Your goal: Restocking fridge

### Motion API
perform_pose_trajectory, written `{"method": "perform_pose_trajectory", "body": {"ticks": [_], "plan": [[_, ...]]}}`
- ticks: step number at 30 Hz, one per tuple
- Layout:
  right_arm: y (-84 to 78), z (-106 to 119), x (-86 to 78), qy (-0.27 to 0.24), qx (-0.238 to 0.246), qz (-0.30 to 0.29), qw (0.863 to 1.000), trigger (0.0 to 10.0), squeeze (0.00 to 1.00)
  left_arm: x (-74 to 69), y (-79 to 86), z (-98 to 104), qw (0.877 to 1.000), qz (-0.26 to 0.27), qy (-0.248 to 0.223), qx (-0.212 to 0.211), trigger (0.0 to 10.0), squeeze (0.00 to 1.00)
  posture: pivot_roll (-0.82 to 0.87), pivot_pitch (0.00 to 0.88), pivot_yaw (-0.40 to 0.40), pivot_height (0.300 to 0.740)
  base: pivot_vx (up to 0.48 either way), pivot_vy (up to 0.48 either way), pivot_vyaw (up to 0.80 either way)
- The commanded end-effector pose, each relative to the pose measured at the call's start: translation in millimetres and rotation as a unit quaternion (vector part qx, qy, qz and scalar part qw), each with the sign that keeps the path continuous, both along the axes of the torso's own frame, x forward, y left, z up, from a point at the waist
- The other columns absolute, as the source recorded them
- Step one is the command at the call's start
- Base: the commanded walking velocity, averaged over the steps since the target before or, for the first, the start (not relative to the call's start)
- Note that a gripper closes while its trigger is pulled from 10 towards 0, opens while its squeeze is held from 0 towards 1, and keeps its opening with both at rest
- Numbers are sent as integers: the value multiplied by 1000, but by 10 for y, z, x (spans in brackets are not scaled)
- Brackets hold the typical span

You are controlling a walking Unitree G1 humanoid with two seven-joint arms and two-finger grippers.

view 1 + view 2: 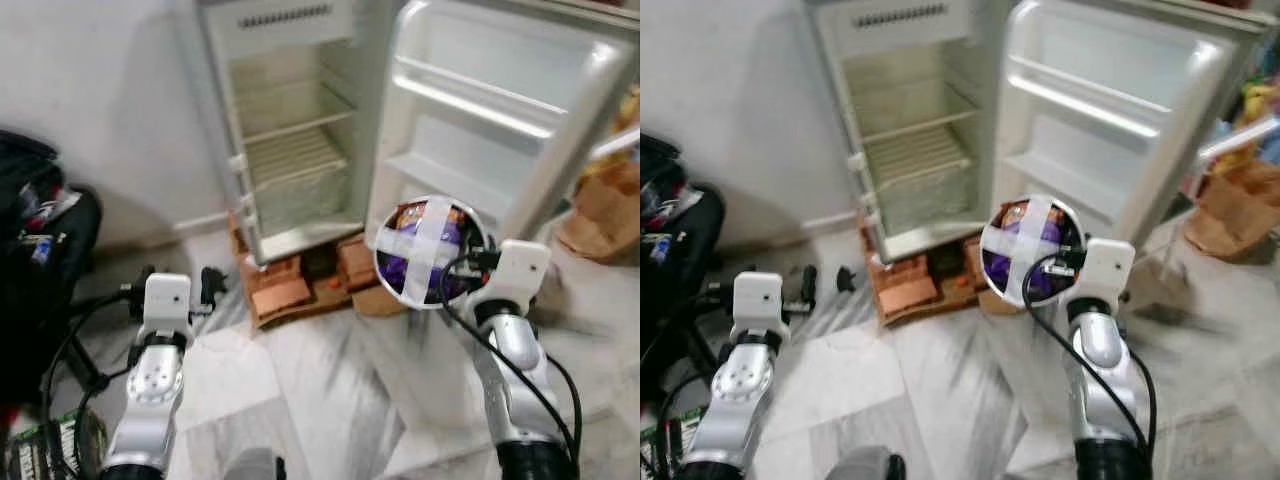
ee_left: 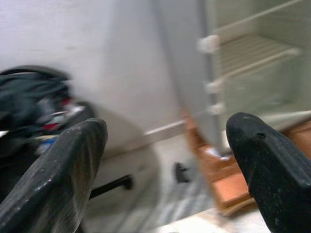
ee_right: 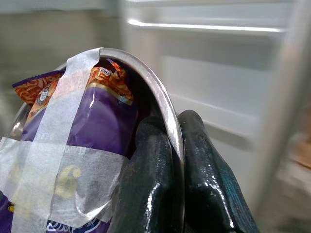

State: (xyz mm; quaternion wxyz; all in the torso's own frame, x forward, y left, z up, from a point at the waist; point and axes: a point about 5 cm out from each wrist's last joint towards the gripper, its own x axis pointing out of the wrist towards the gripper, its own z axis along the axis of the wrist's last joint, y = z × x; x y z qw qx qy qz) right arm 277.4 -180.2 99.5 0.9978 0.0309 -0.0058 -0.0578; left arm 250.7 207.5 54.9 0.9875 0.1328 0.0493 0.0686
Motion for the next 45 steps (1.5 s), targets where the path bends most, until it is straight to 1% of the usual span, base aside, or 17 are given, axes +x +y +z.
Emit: {"method": "perform_pose_trajectory", "body": {"ticks": [1, 4, 6, 8, 14, 24, 45], "plan": [[-22, 60, 17, -14, -5, -1, 1000, 10000, 0, 13, -34, 21, 1000, -3, -6, -6, 10000, 0, -5, 0, -3, 740, 0, 0, 800], [-20, 61, 22, -16, 1, -1, 1000, 10000, 0, 19, -44, 20, 1000, -9, -5, -4, 10000, 0, -5, 0, -3, 740, 0, 0, 800], [-27, 70, 31, -19, 2, -1, 1000, 10000, 0, 16, -70, 20, 1000, -21, -6, -2, 10000, 0, -6, 0, -2, 740, 326, 0, 800], [-41, 74, 39, -19, 2, -4, 1000, 10000, 0, 9, -83, 15, 1000, -27, -5, -9, 10000, 0, -6, 0, -2, 740, 371, 0, 800], [-62, 89, 61, -21, 9, -12, 1000, 10000, 0, -25, -106, -16, 999, -38, 1, -22, 10000, 0, -5, 0, -6, 740, 438, 0, 0], [-16, 117, 139, -25, 19, -10, 999, 10000, 0, -34, -118, -19, 999, -43, 1, -31, 10000, 0, 1, 0, -8, 740, 480, 0, 0], [-6, 87, 140, -24, 20, -12, 999, 10000, 0, -30, -142, -48, 998, -51, 12, -42, 10000, 0, 2, 0, -7, 740, 474, 0, 0]]}}
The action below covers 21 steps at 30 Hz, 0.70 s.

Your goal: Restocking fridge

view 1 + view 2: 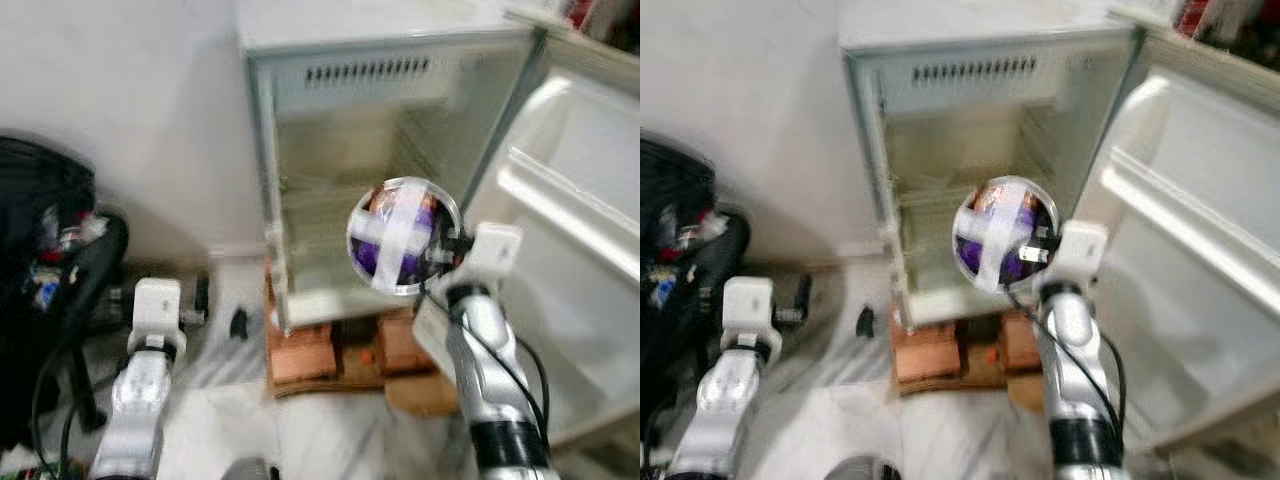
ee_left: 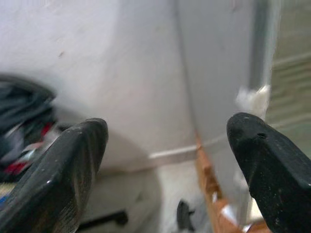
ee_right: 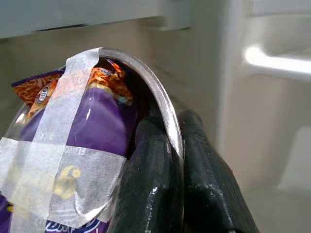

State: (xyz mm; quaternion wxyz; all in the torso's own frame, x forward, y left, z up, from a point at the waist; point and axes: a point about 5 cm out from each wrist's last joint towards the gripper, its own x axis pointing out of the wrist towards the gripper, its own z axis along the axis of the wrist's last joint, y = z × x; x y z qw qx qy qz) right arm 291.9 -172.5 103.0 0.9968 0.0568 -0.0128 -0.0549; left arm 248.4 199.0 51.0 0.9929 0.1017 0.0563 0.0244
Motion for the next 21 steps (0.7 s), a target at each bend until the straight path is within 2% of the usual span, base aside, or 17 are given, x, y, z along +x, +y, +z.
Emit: {"method": "perform_pose_trajectory", "body": {"ticks": [1, 4, 21], "plan": [[-84, 51, -5, -15, -5, -15, 1000, 10000, 0, -8, -58, -10, 1000, -10, 2, -8, 10000, 0, 2, 0, -7, 740, 469, 0, 0], [-86, 50, -4, -14, -6, -15, 1000, 10000, 0, -8, -62, -7, 1000, -8, 2, -10, 10000, 0, 2, 0, -7, 740, 467, 0, 0], [-96, 34, -11, -11, -7, -14, 1000, 10000, 0, -32, -83, -11, 1000, 3, 6, -19, 10000, 0, 3, 0, -12, 740, 0, 0, 0]]}}
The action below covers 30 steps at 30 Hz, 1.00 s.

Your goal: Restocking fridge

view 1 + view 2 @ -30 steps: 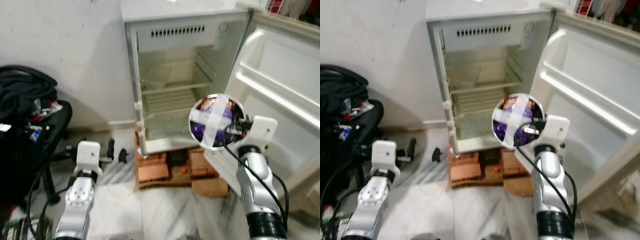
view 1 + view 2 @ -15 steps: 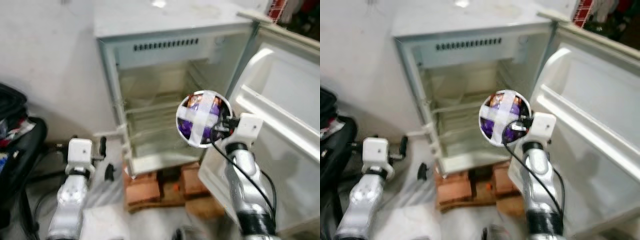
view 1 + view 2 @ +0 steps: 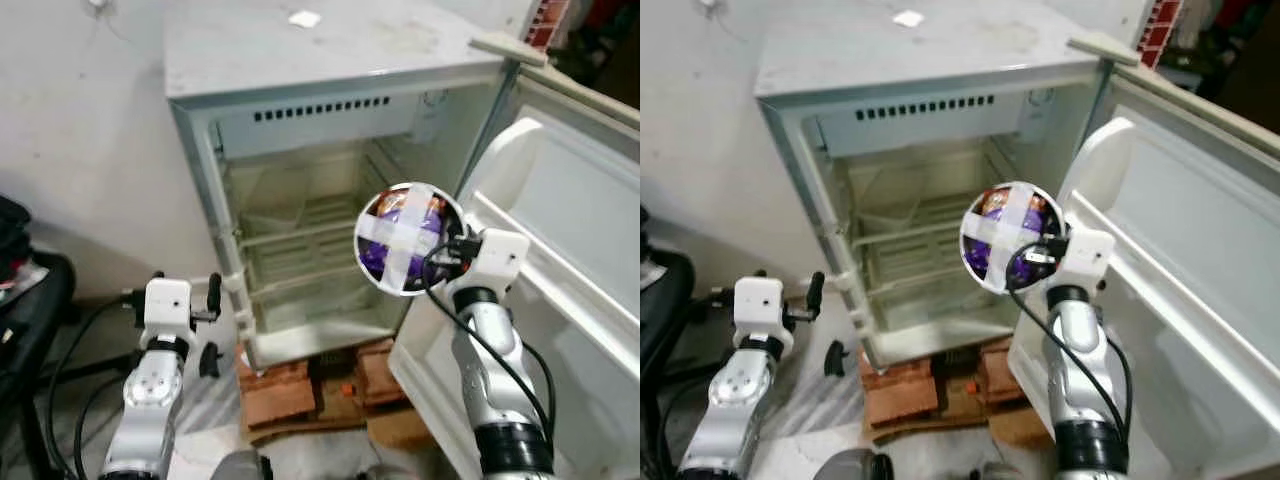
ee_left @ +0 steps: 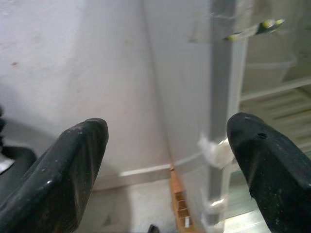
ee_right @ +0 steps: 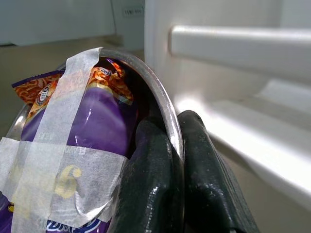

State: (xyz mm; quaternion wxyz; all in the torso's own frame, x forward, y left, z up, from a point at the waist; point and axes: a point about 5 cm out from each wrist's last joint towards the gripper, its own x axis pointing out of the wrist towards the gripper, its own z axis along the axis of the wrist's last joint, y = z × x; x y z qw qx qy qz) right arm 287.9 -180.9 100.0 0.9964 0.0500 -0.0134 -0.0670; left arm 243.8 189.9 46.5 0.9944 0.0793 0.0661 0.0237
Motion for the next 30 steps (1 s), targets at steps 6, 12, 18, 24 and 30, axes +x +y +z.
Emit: {"method": "perform_pose_trajectory", "body": {"ticks": [6, 12, 18, 24, 30], "plan": [[-17, 68, 23, -14, -5, -3, 1000, 10000, 0, 17, 3, 31, 1000, -2, 0, 4, 10000, 0, 1, 0, -12, 740, 0, 0, 0], [-72, 79, 18, -16, -14, -21, 1000, 10000, 0, 37, -126, 77, 998, -53, -10, 19, 10000, 0, 2, 0, -10, 740, 0, 0, 0], [-195, 116, 33, -21, -28, -55, 998, 10000, 0, 54, -282, 107, 995, -98, -11, 16, 10000, 0, 2, 0, -5, 740, 0, 0, 0], [-225, 128, 42, -22, -31, -58, 998, 10000, 0, 45, -286, 102, 995, -103, -7, 15, 10000, 0, 3, 0, -2, 740, 0, -232, 0], [-183, 112, 35, -21, -28, -53, 998, 10000, 0, 46, -257, 99, 995, -98, -4, 12, 10000, 0, 5, 0, -1, 740, 0, -480, 0]]}}
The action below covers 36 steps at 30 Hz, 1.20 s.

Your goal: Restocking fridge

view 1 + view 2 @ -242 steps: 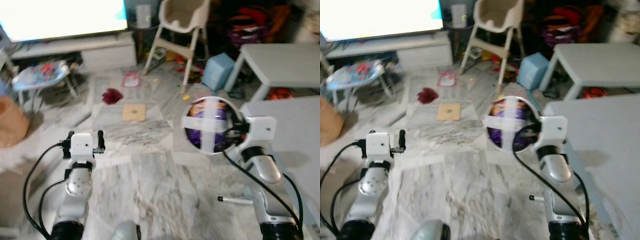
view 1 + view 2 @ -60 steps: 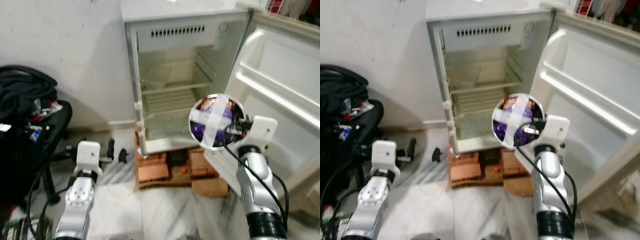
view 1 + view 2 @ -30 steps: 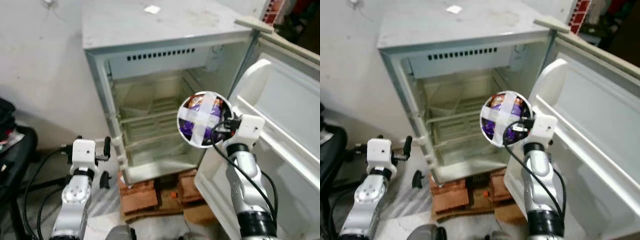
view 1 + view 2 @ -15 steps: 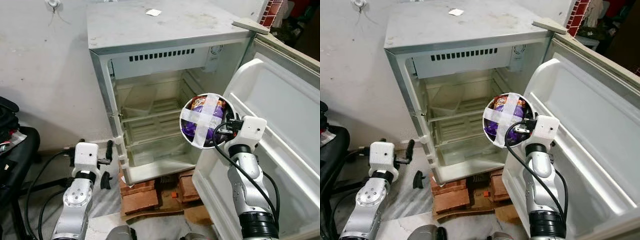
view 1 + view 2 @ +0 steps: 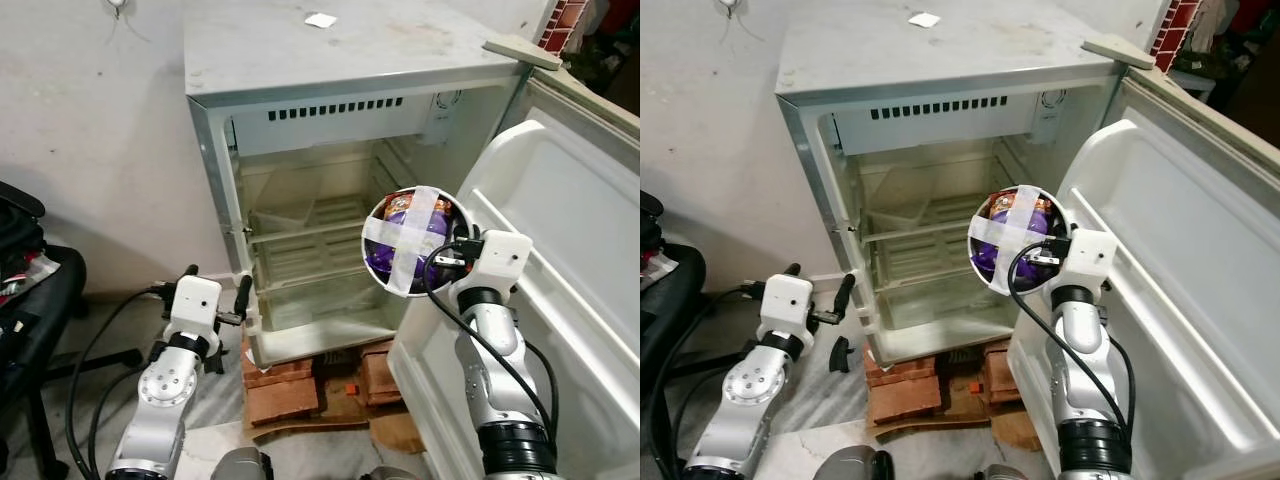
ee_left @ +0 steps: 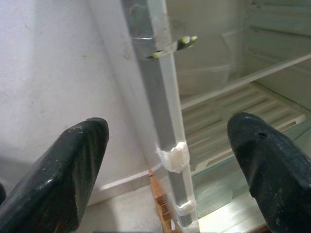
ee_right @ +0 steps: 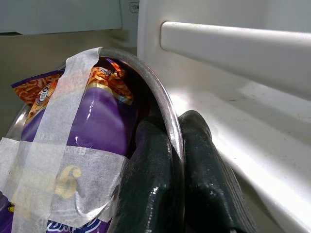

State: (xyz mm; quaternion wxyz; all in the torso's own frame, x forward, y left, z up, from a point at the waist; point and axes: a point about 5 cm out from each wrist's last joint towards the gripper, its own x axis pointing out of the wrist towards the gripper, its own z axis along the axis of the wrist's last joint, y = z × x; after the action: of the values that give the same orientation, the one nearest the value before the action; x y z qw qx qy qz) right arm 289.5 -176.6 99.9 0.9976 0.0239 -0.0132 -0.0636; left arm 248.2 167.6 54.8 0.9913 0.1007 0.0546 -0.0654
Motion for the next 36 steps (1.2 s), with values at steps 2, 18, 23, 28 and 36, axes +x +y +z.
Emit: {"method": "perform_pose_trajectory", "body": {"ticks": [2, 18, 23, 28, 36], "plan": [[-212, 110, 18, -24, -2, -53, 998, 10000, 0, 3, -30, 19, 1000, -5, -1, -5, 10000, 0, 5, 0, -1, 740, 0, -474, 0], [23, 60, 0, -12, 20, 27, 999, 10000, 0, 5, 18, -17, 999, 38, 5, 2, 10000, 0, 6, 0, -7, 740, 0, -29, 0], [161, 41, -38, -9, 18, 70, 997, 10000, 0, 5, 21, -19, 999, 44, 7, 1, 10000, 0, 4, 1, -6, 740, 0, 0, 0], [230, 13, -68, 0, 19, 102, 995, 10000, 0, 15, 21, -15, 999, 47, 8, -3, 10000, 0, 0, 3, -6, 740, 0, 0, 0], [245, -29, -73, 13, 16, 110, 994, 10000, 0, 19, 8, -3, 999, 44, 7, -13, 10000, 0, 4, 0, -10, 740, 0, 90, 0]]}}
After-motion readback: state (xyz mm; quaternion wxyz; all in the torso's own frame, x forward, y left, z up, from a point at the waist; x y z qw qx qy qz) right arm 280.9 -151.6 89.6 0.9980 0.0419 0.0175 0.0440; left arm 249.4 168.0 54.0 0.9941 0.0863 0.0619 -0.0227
